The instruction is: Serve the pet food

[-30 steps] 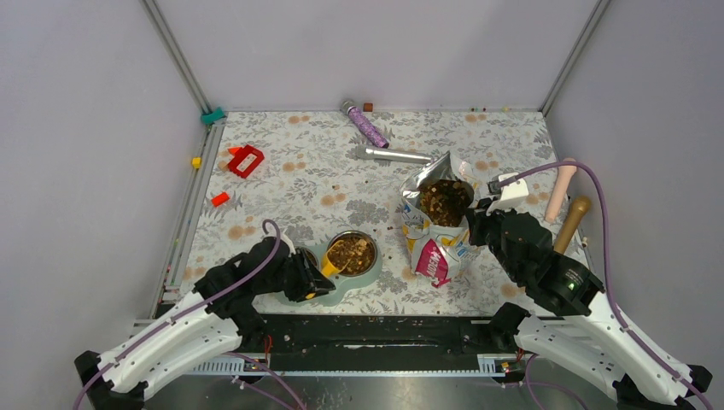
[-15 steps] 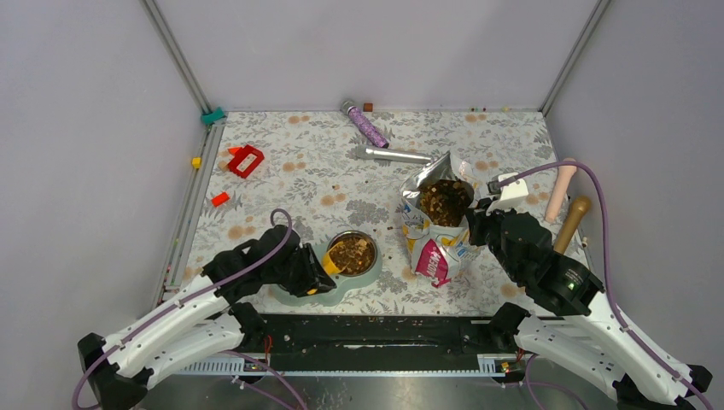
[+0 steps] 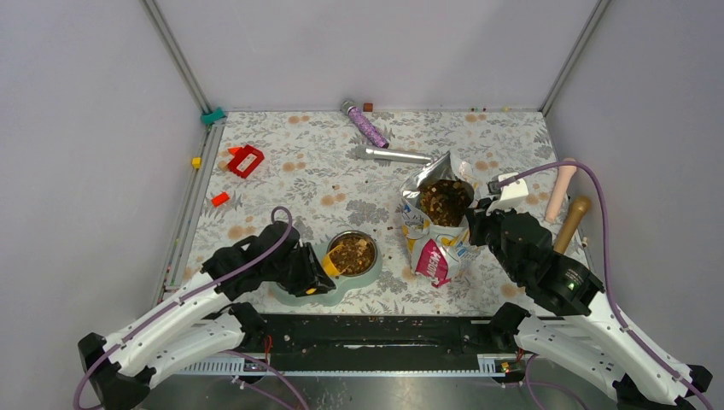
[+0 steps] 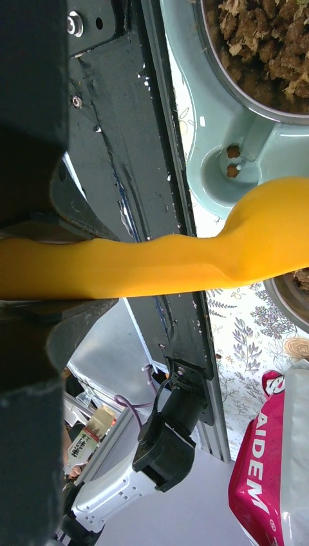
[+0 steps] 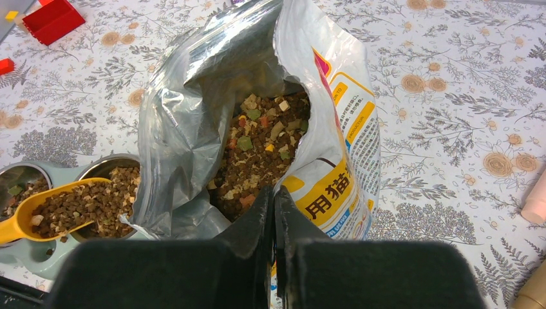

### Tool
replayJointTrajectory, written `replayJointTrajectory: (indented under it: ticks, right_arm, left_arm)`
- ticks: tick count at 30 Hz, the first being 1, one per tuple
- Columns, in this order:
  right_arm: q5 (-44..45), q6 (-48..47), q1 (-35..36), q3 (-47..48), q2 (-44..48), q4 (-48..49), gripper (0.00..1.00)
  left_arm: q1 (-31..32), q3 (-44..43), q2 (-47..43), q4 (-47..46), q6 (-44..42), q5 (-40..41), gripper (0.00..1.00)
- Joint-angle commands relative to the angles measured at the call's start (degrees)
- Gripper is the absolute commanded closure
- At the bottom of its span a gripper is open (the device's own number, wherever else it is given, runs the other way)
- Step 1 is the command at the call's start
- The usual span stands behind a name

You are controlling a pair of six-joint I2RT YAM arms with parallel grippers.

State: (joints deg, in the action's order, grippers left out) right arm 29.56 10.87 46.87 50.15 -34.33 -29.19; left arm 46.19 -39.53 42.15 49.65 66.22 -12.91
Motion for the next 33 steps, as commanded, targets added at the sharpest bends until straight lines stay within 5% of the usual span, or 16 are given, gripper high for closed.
replayJointTrajectory:
  ticks: [1,20,33]
  right_arm:
    - [0.9,-0.5,0.5,0.7,0.6,6.8,1.0]
    - [1.4,-0.8,0.5,0.7,0.6,6.8,1.0]
    - [1.4,-0.9,0.5,0.7,0.5,6.9,1.0]
  left_arm:
    - [-1.1,-1.8,0.7,-1.7,0.0,-2.9,1.0]
    - [-3.4,-4.6,8.0,-4.1,-3.0,-6.8,1.0]
    - [-5.7,-7.7,7.5,4.0,-4.9,-6.6,1.0]
